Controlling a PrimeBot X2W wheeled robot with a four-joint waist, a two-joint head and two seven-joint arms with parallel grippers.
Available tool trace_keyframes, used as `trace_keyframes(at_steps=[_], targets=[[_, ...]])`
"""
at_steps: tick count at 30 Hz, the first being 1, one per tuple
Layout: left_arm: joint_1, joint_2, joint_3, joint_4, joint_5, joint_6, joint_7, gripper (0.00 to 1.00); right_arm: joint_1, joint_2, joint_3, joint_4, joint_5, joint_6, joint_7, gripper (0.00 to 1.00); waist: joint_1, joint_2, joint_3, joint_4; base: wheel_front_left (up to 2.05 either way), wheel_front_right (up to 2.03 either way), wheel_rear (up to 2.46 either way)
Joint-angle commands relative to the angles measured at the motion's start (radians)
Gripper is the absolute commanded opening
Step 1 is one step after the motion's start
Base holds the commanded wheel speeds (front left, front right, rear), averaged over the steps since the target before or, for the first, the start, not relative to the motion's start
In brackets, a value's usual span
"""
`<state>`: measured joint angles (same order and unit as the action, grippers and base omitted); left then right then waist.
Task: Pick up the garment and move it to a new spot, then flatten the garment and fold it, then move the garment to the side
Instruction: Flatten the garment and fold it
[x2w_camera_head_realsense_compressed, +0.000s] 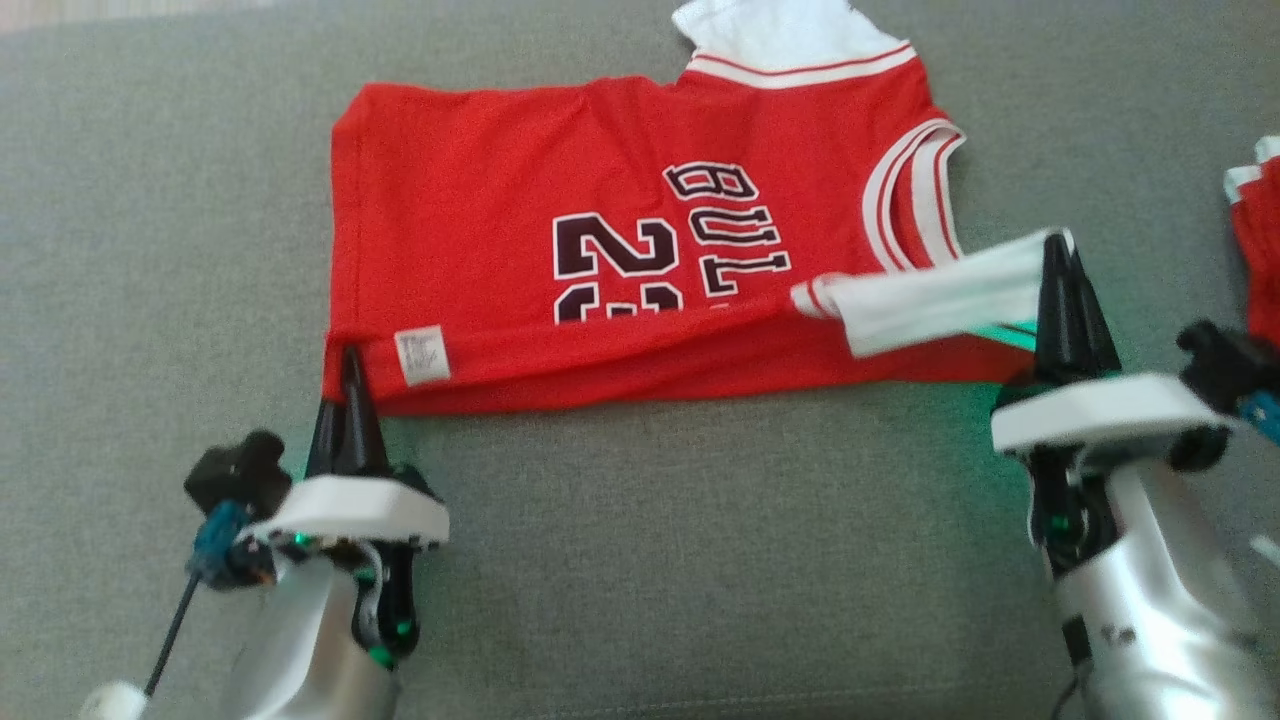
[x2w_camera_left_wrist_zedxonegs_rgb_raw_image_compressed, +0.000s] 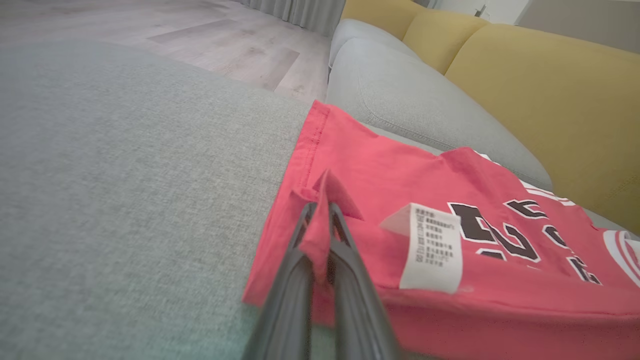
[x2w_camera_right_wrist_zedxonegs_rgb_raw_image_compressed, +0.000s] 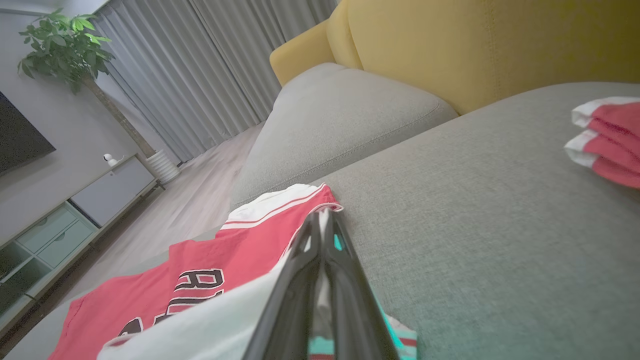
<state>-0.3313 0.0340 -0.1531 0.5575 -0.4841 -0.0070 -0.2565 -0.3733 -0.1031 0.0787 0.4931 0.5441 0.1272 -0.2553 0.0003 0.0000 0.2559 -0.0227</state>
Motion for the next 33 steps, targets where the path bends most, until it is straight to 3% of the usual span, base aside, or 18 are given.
trace_keyframes(at_steps=[1, 6, 7, 8, 9, 13, 17, 24, 33], targets=[[-0.059, 0.016, 0.020, -0.010, 0.000, 0.010, -0.005, 0.00, -0.058, 0.001, 0.025, 0.000, -0.013, 0.003, -0.005, 0.00, -0.0003, 0.0000, 0.025, 0.003, 0.00, 0.00, 0.00], [-0.117, 0.016, 0.014, 0.021, -0.026, 0.027, -0.005, 0.00, -0.130, 0.015, 0.029, 0.068, -0.014, 0.003, -0.006, 0.00, -0.0003, 0.0000, 0.049, 0.001, 0.00, 0.00, 0.00], [-0.130, 0.016, 0.017, 0.024, -0.040, 0.034, -0.005, 0.08, -0.146, 0.020, 0.024, 0.081, -0.005, 0.003, -0.006, 0.00, -0.0003, 0.0000, 0.053, 0.001, 0.00, 0.00, 0.00], [-0.143, 0.016, 0.022, 0.022, -0.050, 0.042, -0.005, 0.43, -0.162, 0.027, 0.011, 0.094, 0.012, 0.003, -0.006, 0.29, -0.0003, 0.0000, 0.056, 0.000, 0.00, 0.00, 0.00], [-0.154, 0.016, 0.027, 0.015, -0.060, 0.047, -0.005, 1.00, -0.179, 0.034, -0.004, 0.099, 0.036, 0.003, -0.006, 1.00, -0.0003, 0.0000, 0.058, 0.000, 0.00, 0.00, 0.00], [-0.160, 0.016, 0.051, -0.052, -0.013, 0.080, -0.005, 1.00, -0.209, 0.045, -0.047, 0.056, 0.007, 0.003, -0.006, 1.00, -0.0003, 0.0000, 0.058, 0.000, 0.00, 0.00, 0.00], [-0.093, 0.016, 0.056, -0.084, 0.111, 0.114, -0.005, 1.00, -0.148, 0.048, -0.088, -0.008, -0.131, 0.003, -0.006, 1.00, -0.0003, 0.0000, 0.038, 0.001, 0.00, 0.00, 0.00], [0.052, 0.016, 0.056, -0.080, 0.246, 0.125, -0.005, 1.00, 0.019, 0.052, -0.107, -0.063, -0.377, 0.003, -0.006, 1.00, -0.0003, 0.0000, -0.027, 0.009, 0.00, 0.00, 0.00], [0.203, 0.016, 0.065, -0.085, 0.286, 0.110, -0.005, 1.00, 0.173, 0.053, -0.097, -0.062, -0.409, 0.003, -0.006, 1.00, -0.0003, 0.0000, -0.134, 0.018, 0.00, 0.00, 0.00]])
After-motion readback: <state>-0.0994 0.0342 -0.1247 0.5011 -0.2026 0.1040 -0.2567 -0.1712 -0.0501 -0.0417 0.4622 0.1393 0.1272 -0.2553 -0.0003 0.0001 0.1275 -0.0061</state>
